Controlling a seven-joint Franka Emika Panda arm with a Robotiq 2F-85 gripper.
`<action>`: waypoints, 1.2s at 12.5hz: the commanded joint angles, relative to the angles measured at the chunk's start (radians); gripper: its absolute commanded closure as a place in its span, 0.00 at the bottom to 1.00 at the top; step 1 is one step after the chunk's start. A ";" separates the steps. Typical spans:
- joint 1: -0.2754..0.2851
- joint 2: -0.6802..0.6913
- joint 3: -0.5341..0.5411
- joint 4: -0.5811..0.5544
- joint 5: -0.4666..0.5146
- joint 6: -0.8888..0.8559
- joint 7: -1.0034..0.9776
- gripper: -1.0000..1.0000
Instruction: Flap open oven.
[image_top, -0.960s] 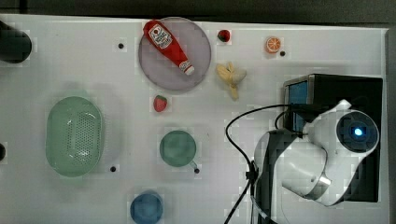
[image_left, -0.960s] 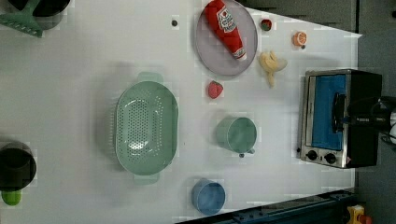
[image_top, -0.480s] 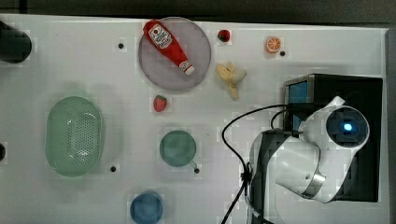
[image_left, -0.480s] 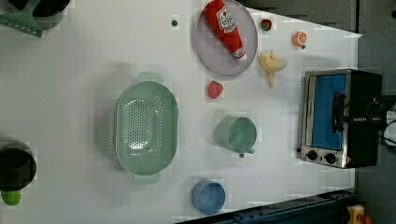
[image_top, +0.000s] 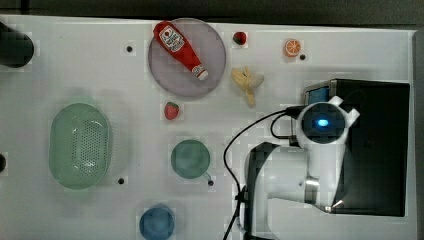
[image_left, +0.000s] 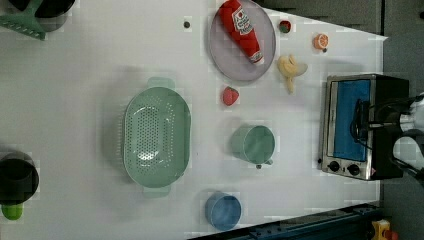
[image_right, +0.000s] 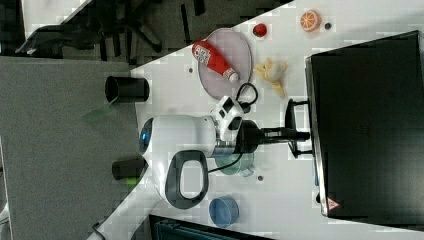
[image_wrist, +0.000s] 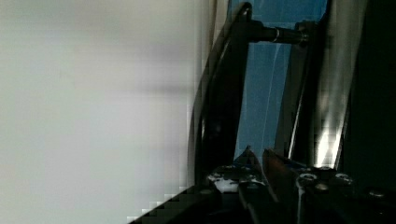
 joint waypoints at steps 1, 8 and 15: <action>0.069 0.011 0.086 -0.036 -0.101 0.008 0.249 0.83; 0.141 0.186 0.189 -0.023 -0.350 0.007 0.696 0.83; 0.169 0.342 0.191 0.048 -0.374 0.035 0.748 0.83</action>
